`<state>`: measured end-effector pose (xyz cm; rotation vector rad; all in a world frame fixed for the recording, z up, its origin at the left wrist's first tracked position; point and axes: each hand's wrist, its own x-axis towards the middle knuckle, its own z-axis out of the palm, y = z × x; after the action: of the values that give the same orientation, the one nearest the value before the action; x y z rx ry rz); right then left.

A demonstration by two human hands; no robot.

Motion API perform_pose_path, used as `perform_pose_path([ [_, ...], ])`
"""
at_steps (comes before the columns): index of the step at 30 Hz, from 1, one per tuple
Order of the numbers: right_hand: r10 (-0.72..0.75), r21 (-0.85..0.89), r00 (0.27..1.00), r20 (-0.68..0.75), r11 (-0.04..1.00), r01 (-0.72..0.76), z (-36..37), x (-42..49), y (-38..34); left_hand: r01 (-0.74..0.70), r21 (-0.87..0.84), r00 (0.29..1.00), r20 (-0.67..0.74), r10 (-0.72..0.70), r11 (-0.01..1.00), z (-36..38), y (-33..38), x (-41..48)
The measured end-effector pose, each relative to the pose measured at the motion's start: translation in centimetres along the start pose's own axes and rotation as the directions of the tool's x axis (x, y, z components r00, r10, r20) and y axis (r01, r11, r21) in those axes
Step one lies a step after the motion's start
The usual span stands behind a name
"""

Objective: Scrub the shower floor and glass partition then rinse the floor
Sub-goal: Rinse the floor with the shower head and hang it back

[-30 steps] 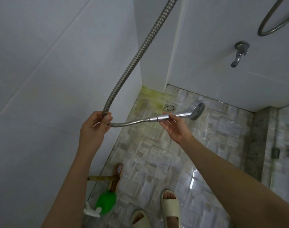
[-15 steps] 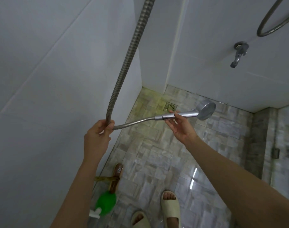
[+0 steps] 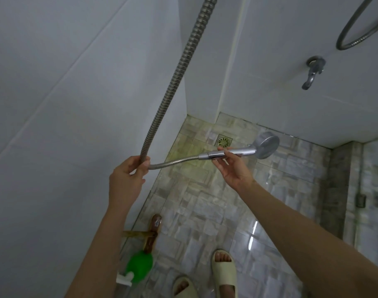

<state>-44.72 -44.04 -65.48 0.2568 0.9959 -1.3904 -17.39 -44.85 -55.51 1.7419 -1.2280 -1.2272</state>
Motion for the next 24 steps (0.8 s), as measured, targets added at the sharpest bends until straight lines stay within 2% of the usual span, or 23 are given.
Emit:
perform_pose_path([
  [5,0.086,-0.056,0.995,0.047,0.995,-0.084,0.0,-0.9,1.2,0.002,-0.019,0.999,-0.037,-0.003,1.0,-1.5,0.1,-0.2],
  [10,0.22,-0.147,0.972,0.078,0.967,-0.207,-0.6,-2.1,3.1,-0.032,0.031,0.997,-0.066,0.034,0.999,-3.1,0.1,-0.4],
  [19,0.385,-0.388,0.921,0.056,0.858,-0.335,-1.9,-5.2,6.4,-0.062,0.145,0.998,0.001,0.063,0.988,-3.4,-1.0,-1.1],
  [24,0.423,-0.425,0.906,0.013,0.823,-0.378,-3.2,-6.3,7.9,-0.072,0.184,0.997,0.04,0.066,0.98,-3.3,-1.6,-1.7],
])
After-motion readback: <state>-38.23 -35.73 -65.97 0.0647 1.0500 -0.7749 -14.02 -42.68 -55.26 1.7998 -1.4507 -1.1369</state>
